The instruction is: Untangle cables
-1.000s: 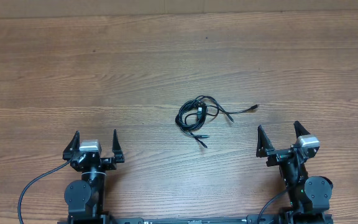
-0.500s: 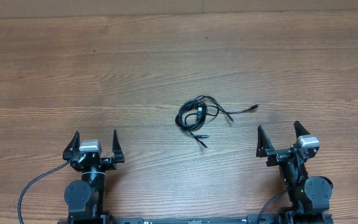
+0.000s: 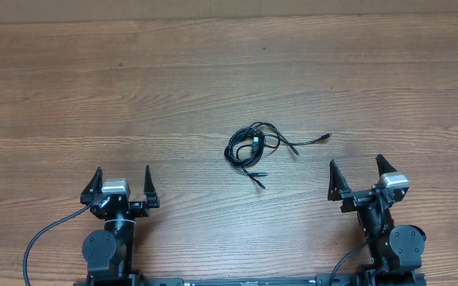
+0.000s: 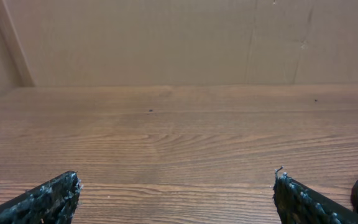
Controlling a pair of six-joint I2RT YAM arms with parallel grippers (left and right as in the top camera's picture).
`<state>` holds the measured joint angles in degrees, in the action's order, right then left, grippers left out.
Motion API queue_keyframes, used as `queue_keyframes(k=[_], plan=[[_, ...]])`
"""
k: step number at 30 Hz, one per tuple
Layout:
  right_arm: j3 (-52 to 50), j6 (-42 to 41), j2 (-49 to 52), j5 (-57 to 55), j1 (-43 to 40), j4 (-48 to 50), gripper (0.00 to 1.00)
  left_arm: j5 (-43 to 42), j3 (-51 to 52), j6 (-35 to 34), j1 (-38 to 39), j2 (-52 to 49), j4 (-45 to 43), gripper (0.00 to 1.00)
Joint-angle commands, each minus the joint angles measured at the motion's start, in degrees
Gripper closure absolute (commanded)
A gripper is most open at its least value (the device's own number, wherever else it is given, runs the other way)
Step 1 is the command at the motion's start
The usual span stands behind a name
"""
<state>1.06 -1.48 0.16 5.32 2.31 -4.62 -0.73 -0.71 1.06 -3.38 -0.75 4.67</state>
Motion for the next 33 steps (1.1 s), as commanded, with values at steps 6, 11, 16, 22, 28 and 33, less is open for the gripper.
queue_keyframes(k=[6,11,16,22,28,33], plan=[[-0.61,-0.20,0.00,-0.15,0.22,0.28,0.00,-0.39,0.39,0.04,0.39,0.50,-0.22,0.01],[-0.61,-0.20,0.00,-0.15,0.22,0.28,0.00,-0.39,0.39,0.04,0.39,0.50,-0.20,0.01],[-0.61,-0.20,0.00,-0.15,0.22,0.28,0.00,-0.35,0.39,0.07,0.39,0.46,-0.20,0.01],[-0.61,-0.20,0.00,-0.15,0.22,0.28,0.00,-0.37,0.39,0.04,0.39,0.15,-0.20,0.01],[-0.61,-0.20,0.00,-0.15,0.22,0.28,0.00,-1.27,0.39,-4.70,0.39,0.04,-0.24,0.00],[-0.61,-0.20,0.00,-0.15,0.22,0.28,0.00,-1.31,0.39,-14.73,0.39,0.04,-0.24,0.01]])
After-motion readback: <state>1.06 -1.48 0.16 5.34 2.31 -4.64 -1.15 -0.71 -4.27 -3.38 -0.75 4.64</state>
